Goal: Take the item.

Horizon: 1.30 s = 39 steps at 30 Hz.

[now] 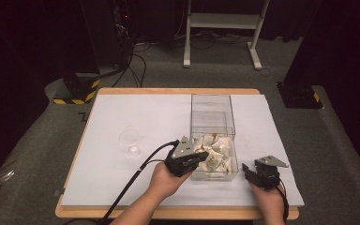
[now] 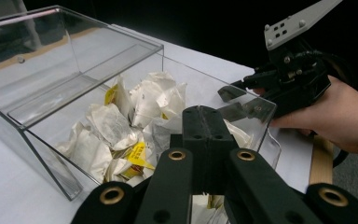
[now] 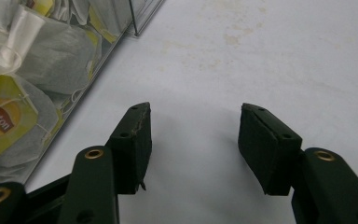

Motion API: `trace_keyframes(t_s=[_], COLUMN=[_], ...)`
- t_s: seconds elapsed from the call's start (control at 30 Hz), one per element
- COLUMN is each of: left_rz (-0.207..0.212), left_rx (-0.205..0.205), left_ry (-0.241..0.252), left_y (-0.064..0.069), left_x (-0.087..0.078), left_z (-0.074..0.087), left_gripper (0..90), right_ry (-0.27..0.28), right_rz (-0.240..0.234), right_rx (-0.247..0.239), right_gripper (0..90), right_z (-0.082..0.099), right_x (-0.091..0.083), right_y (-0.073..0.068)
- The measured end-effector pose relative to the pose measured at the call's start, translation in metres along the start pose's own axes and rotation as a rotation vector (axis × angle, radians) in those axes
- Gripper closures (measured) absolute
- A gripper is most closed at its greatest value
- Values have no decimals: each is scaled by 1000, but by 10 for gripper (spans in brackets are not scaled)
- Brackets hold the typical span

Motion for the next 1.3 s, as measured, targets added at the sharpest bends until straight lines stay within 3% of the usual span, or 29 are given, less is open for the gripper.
trace_keyframes(t_s=[0.47,0.8,1.3], left_rz=[-24,-50,-86], left_rx=[-9,-3,-27], left_ry=[80,114,156], left_y=[-3,-9,-22], left_x=[-14,-23,-39], left_z=[-8,-16,-16], left_gripper=[900,900,900], right_ry=[1,0,3], right_rz=[-3,-2,-6], right_rx=[-6,0,2], right_gripper=[445,445,444], right_z=[0,0,0], right_x=[0,0,0], right_y=[1,0,0])
Point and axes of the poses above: each handheld gripper's, and its own axes: x roughly forward along the jaws, z roughly out of its underside, y roughly to its right, the point moved 3 cm from there along x, roughly forward along the jaws, and after that the axes turned 6 degrees about x, right-handed, at the moved point
